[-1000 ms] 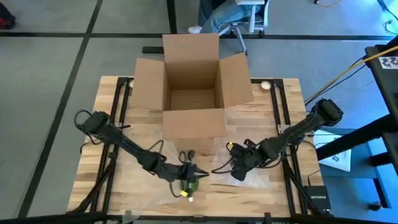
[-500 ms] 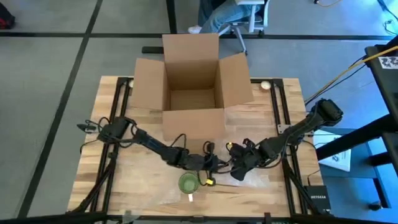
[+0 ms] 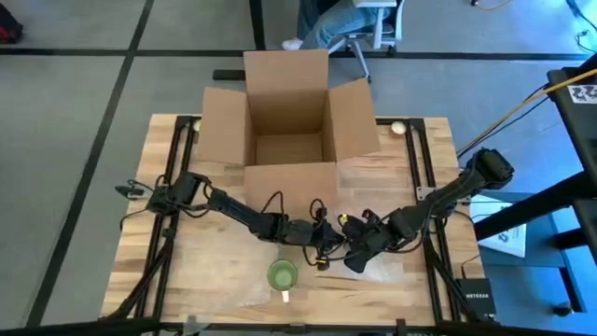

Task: Wrap mug
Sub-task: Wrap the blue mug with the right transparent bubble wrap

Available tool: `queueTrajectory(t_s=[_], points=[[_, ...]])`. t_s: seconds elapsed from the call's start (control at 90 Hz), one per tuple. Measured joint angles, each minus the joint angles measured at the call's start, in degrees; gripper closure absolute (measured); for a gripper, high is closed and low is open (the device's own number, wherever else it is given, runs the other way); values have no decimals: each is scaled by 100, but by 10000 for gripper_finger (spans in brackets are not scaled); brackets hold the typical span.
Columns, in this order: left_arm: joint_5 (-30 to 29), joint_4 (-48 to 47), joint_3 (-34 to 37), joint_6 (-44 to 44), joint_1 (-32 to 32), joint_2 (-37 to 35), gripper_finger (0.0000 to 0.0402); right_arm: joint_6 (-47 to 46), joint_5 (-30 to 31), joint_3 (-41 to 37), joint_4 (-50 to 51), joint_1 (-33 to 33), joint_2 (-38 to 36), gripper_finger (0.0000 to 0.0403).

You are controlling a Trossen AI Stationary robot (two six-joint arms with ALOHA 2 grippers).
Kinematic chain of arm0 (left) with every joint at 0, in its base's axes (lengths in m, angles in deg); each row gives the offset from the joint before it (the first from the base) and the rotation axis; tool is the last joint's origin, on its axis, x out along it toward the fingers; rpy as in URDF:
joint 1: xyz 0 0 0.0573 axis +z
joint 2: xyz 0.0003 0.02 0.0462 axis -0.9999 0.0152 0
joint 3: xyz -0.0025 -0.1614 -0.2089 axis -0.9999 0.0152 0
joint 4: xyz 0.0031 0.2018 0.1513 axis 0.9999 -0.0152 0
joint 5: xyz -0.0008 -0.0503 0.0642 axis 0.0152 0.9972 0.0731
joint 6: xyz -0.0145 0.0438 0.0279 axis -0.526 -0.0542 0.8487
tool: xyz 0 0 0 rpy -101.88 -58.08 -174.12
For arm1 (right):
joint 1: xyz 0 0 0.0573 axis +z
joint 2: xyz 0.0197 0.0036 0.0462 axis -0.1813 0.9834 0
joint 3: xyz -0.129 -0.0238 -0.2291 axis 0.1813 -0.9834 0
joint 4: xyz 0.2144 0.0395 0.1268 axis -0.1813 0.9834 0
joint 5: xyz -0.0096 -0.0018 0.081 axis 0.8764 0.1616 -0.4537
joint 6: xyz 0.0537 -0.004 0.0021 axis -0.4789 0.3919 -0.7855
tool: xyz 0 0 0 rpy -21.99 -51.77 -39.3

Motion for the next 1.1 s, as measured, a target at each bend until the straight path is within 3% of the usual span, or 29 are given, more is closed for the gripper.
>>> queueTrajectory(t_s=[0.278,0.444,0.756,0.967,1.1], points=[[-61,23,8,491,-33,-181,402,-57,-628,184,159,-5,-238,403],[-98,249,8,11,-29,-186,402,-19,-554,648,876,-2,-427,403],[-98,-17,13,197,-18,-169,402,107,-513,1413,2640,-10,-459,403],[-98,0,13,129,-18,-159,402,142,-750,1912,2480,45,-463,403],[-100,-3,13,129,-18,-159,402,89,-263,1654,2132,197,-347,403]])
